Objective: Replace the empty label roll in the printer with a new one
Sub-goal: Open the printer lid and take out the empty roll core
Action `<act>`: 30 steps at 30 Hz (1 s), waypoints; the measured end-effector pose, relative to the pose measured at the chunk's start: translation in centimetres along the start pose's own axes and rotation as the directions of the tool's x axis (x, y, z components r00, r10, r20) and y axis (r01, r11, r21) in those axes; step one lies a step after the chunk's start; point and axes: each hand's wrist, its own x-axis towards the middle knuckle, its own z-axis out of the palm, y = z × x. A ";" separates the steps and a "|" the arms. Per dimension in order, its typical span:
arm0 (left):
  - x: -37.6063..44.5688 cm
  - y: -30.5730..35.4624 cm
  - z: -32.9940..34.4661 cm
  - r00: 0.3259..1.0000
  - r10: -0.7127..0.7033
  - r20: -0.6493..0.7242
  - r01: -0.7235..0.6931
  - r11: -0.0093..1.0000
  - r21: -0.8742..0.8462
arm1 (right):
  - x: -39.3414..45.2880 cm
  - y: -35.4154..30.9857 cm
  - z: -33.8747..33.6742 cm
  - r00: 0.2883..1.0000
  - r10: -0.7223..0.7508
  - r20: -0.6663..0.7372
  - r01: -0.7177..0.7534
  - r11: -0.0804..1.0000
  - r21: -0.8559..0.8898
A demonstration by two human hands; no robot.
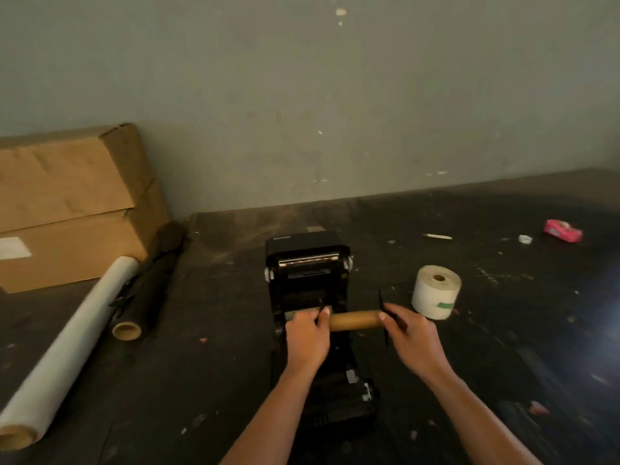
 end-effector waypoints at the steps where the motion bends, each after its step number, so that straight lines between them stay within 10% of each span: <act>1: -0.3 0.3 0.9 0.999 0.008 0.032 -0.008 1.000 0.018 | -0.9 0.4 -0.8 0.999 0.033 -0.015 -0.033 0.999 -0.011; 11: -3.3 2.4 10.1 0.945 -0.024 0.325 -0.006 0.996 0.089 | -6.0 7.5 -7.9 0.976 0.215 -0.019 -0.215 0.977 -0.003; 23: 0.2 1.9 21.8 0.870 -0.390 0.301 0.350 0.919 0.181 | 1.1 20.2 -10.2 0.904 0.351 0.245 -0.376 0.924 0.063; 30: -0.5 1.2 23.8 0.821 -0.510 0.256 0.543 0.837 -0.074 | 3.1 23.5 -10.0 0.829 0.432 0.356 -0.483 0.874 0.064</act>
